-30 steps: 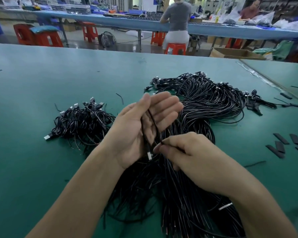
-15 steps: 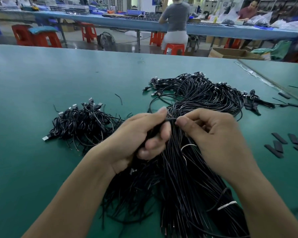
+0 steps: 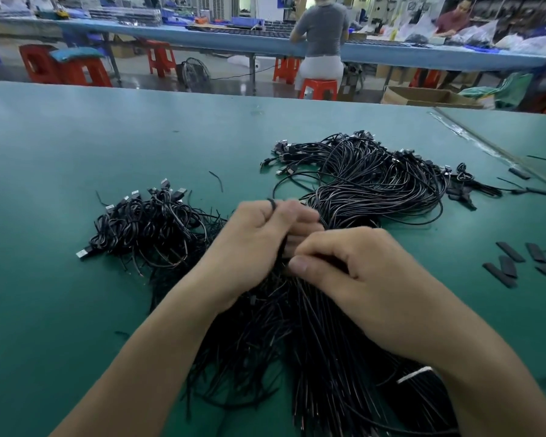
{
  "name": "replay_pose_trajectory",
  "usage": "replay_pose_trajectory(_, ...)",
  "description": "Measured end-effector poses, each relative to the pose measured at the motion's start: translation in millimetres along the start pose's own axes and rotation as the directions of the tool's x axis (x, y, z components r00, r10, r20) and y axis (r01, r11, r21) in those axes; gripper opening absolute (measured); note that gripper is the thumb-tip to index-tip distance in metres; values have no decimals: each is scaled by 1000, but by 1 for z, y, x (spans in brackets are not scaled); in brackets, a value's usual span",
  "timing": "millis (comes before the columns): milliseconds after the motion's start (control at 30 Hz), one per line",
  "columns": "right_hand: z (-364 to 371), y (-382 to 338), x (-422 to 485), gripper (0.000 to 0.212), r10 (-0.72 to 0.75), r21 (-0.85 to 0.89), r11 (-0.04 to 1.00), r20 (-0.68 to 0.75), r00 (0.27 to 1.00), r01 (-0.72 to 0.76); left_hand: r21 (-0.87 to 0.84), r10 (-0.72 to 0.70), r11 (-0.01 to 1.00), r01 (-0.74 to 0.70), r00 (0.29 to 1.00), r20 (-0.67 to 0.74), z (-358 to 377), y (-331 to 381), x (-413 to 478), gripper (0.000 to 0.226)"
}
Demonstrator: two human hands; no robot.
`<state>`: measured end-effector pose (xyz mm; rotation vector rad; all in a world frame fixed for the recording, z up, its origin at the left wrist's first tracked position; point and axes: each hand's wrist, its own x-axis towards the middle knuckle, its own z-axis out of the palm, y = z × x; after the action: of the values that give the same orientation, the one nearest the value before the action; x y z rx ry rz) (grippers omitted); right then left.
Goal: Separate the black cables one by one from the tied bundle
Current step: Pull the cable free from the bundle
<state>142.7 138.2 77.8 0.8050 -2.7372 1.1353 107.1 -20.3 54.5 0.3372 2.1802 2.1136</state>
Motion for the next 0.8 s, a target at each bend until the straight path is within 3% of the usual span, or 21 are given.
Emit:
replay_pose_trajectory(100, -7, 7, 0, 12, -17, 52, 998, -163, 987, 26, 96, -122, 990, 103, 969, 216, 2, 4, -7, 53)
replay_pose_trajectory(167, -9, 13, -1, 13, -8, 137, 990, -248, 969, 43, 94, -182, 982, 162, 945, 271, 2, 5, -9, 57)
replay_pose_trajectory(267, -9, 20, 3, 15, 36, 233, 971, -351, 936, 50, -41, -202, 972, 229, 917, 345, -3, 9, -10, 57)
replay_pose_trajectory(400, -6, 25, 6, 12, 104, 490, 872, -219, 970, 17, -276, -149, 898, 341, 829, 540, -11, 15, -11, 54)
replay_pose_trajectory(500, -7, 26, 3, 8, 63, 603, 798, -76, 995, -4, -364, -108, 849, 383, 800, 590, -13, 15, -12, 50)
replay_pose_trajectory(800, -7, 25, 2, 10, 43, 565, 825, -18, 999, -25, -303, -151, 888, 345, 843, 516, -10, 9, -10, 51)
